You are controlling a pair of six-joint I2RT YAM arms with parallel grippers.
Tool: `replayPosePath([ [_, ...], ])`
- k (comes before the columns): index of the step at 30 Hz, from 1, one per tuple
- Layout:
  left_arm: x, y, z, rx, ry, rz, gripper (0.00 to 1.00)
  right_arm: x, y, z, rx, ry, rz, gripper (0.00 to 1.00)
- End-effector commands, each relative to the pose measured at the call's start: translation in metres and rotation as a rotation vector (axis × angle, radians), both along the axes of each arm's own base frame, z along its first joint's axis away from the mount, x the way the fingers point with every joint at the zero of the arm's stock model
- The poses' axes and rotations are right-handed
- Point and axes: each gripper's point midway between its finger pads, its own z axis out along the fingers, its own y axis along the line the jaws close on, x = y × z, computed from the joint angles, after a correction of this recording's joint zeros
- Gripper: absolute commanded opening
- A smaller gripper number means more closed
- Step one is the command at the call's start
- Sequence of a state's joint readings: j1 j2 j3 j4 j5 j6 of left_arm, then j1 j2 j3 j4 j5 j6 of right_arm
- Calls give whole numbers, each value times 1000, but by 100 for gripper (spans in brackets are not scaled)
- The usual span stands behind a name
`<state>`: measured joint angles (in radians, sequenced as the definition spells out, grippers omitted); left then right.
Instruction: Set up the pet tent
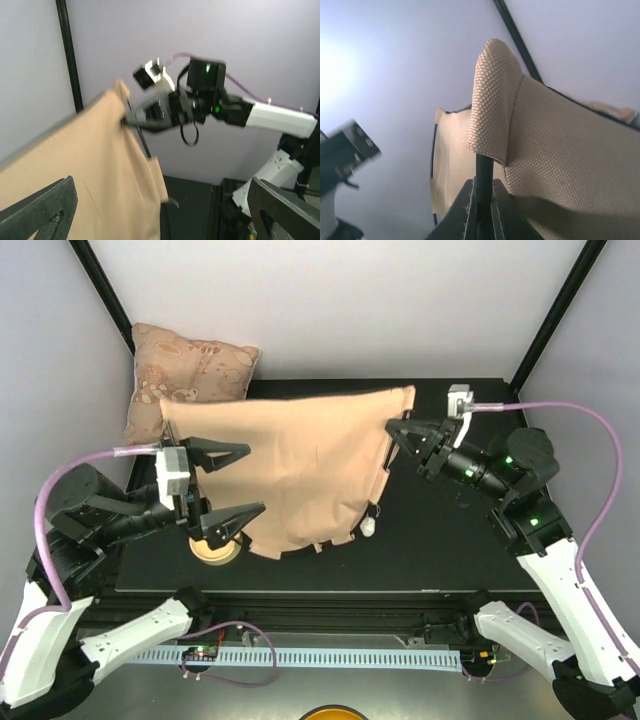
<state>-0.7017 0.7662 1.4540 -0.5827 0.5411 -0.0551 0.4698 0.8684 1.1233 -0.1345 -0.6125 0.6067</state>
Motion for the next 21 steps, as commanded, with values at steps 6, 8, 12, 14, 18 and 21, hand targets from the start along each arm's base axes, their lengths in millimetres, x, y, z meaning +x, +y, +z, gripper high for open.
replayPosePath([
  [6,16,-34,-81,50,176,-98,84,-5,-61,134,361,-89,-269,1],
  [8,16,-38,-84,32,137,-106,83,-11,-72,149,422,-112,-296,1],
  [12,24,-47,-93,49,38,-70,77,-20,-92,172,526,-150,-341,1],
  [14,27,-56,-99,87,-14,-61,71,-21,-97,180,548,-150,-357,1],
  [18,34,-74,-119,157,-117,-49,69,-22,-103,195,599,-155,-365,1],
  [21,54,-80,-142,180,-166,28,73,-26,-109,209,649,-166,-366,1],
])
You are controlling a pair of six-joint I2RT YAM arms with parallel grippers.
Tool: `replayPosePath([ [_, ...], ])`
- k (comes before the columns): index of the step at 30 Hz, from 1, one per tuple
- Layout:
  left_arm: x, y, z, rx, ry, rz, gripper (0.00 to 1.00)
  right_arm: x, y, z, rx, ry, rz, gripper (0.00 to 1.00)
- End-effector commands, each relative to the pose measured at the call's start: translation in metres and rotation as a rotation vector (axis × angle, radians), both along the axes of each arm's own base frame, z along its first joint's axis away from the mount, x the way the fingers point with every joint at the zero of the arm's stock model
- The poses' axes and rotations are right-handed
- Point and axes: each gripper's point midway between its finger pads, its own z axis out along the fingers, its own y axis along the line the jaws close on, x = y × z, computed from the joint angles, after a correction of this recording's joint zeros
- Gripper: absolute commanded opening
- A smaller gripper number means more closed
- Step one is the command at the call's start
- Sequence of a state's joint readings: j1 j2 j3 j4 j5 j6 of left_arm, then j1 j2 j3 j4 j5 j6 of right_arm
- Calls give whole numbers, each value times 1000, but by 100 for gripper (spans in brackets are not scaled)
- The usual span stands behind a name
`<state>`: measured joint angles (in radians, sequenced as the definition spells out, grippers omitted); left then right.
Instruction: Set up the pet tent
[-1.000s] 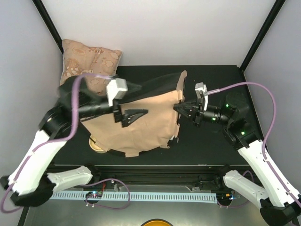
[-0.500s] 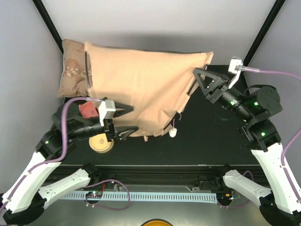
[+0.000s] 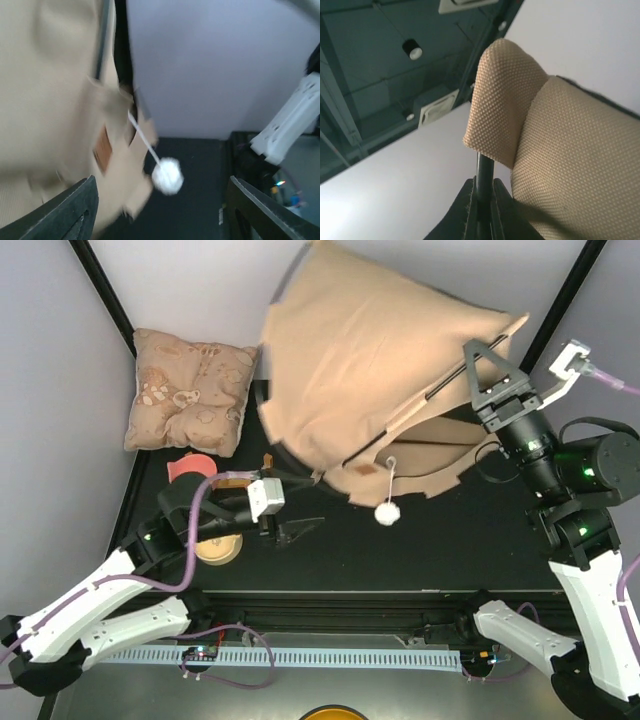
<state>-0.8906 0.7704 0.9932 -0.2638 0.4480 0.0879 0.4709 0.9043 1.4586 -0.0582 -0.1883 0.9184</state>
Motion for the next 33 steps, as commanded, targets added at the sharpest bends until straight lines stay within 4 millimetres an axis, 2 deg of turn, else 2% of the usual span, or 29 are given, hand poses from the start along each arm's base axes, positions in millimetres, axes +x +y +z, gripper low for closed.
replayPosePath([
  [1,36,-10,-27,34,-157,136,73,-23,-35,57,172,-140,-89,1],
  [4,52,-12,-43,38,-185,204,70,-24,-41,69,207,-144,-100,1],
  [9,70,-19,-30,-13,-221,271,65,-25,-43,77,232,-156,-97,1],
  [11,67,-18,-17,-67,-211,264,60,-21,-44,72,216,-140,-121,1],
  [14,55,-20,-2,-147,-198,199,60,-14,-45,58,197,-109,-153,1],
  [17,30,-28,2,-170,-190,41,53,-11,-49,45,198,-88,-179,1],
  [19,23,-28,1,-173,-167,5,49,-10,-51,41,199,-84,-196,1],
  [23,26,-25,0,-201,-141,31,51,-7,-50,38,194,-81,-197,1],
  [25,34,-28,1,-204,-143,57,51,-7,-48,39,197,-84,-186,1],
  [29,59,-33,2,-192,-97,139,39,-6,-45,40,205,-86,-165,1],
  [33,57,-49,3,-185,-65,37,35,-6,-43,44,205,-89,-155,1],
])
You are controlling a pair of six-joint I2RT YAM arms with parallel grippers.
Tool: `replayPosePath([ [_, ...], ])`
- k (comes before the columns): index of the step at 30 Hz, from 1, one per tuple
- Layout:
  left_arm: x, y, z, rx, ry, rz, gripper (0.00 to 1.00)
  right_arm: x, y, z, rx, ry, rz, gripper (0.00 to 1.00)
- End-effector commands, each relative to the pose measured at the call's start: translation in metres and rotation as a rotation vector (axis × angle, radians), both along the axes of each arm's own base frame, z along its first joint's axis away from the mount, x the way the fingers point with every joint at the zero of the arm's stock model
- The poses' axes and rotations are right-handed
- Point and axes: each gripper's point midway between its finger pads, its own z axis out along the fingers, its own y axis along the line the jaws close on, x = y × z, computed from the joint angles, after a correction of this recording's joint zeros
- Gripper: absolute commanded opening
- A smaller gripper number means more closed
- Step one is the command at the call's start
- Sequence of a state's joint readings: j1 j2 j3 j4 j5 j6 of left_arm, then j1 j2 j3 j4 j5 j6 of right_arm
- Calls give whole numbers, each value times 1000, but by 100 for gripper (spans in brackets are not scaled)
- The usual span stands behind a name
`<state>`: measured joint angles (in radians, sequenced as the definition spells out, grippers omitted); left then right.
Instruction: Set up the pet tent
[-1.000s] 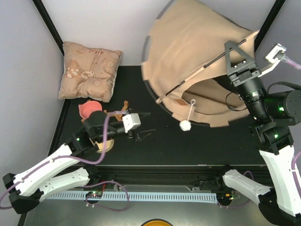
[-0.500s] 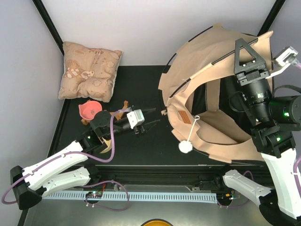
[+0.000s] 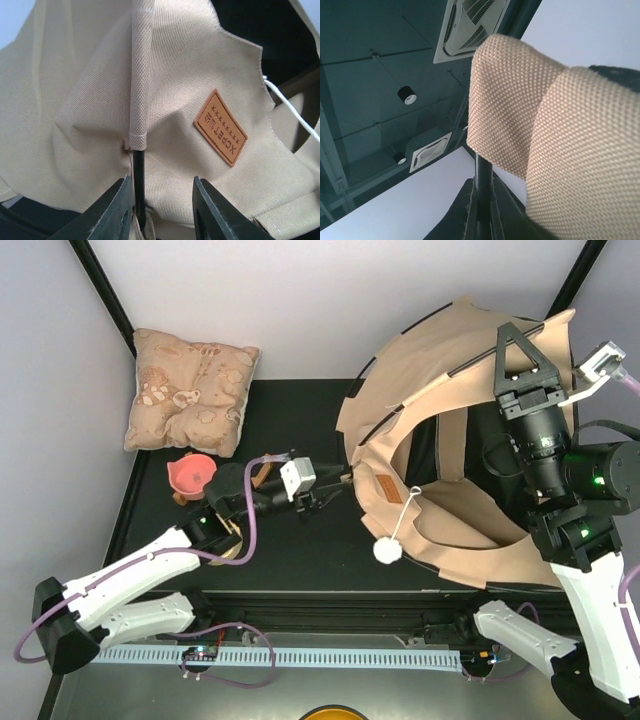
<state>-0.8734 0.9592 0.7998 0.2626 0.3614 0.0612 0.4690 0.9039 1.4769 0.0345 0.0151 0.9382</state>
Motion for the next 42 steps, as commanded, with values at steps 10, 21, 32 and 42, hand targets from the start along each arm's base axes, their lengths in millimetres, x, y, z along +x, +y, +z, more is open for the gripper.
replayPosePath([
  [10,41,-13,22,-74,49,103,34,-10,-2,30,81,-71,47,1],
  [21,73,-43,-1,-57,74,131,19,0,7,74,245,-68,200,1],
  [32,89,-60,-22,-59,96,135,2,1,4,75,288,-68,214,1],
  [42,101,-7,12,-243,301,167,2,26,24,8,65,29,114,43],
])
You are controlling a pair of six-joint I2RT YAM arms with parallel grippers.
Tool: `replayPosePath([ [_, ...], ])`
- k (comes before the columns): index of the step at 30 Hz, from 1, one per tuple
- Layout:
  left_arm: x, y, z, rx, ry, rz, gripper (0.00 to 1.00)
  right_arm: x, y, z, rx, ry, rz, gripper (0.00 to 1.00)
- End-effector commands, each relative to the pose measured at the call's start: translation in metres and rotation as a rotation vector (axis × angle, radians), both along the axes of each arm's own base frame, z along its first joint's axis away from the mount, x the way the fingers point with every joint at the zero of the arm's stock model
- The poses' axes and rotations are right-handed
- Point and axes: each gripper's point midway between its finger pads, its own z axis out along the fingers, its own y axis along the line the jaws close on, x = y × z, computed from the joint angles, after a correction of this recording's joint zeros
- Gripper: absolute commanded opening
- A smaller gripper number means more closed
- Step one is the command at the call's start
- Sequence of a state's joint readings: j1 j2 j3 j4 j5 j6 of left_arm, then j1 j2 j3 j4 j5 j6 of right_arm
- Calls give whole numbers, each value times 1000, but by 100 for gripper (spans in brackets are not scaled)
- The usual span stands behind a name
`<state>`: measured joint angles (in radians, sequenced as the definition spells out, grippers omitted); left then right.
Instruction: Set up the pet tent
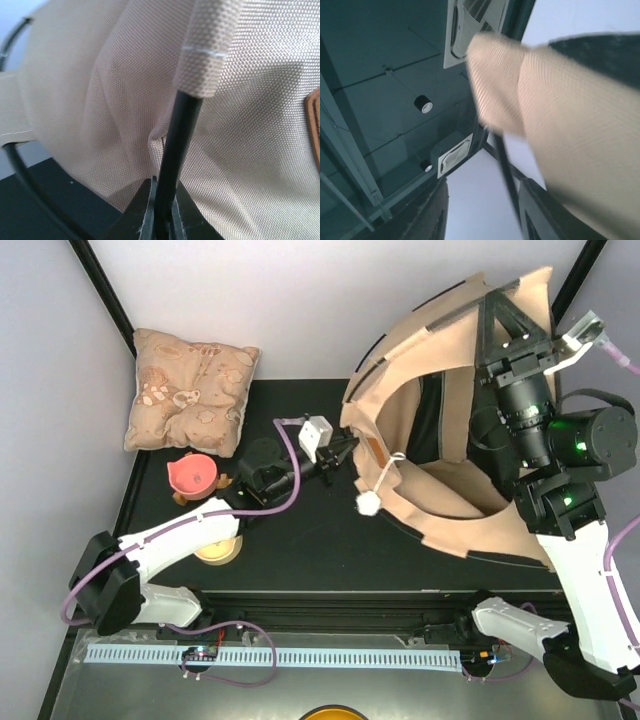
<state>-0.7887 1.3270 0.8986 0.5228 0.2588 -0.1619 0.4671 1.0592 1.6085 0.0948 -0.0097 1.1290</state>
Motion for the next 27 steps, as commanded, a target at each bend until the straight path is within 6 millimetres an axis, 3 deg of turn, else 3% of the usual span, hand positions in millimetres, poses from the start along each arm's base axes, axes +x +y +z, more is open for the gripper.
replayPosePath([
  [1,4,35,39,-164,101,37,1,2,8,-29,-101,13,-15,46],
  [5,13,54,28,-205,166,97,2,3,20,-65,-166,66,31,59],
  [8,17,57,19,-206,170,106,2,1,28,-79,-187,86,86,64],
  [12,19,59,13,-213,194,105,2,-19,51,-69,-338,-20,178,62],
  [16,19,66,11,-209,198,119,2,-61,66,-53,-552,-244,230,62],
  [18,18,72,11,-208,200,134,2,-72,69,-63,-628,-318,220,62],
  [21,12,82,7,-209,211,143,2,-67,69,-106,-740,-313,164,64],
  [27,-7,104,-16,-206,263,176,2,-24,70,-238,-815,-72,134,62],
])
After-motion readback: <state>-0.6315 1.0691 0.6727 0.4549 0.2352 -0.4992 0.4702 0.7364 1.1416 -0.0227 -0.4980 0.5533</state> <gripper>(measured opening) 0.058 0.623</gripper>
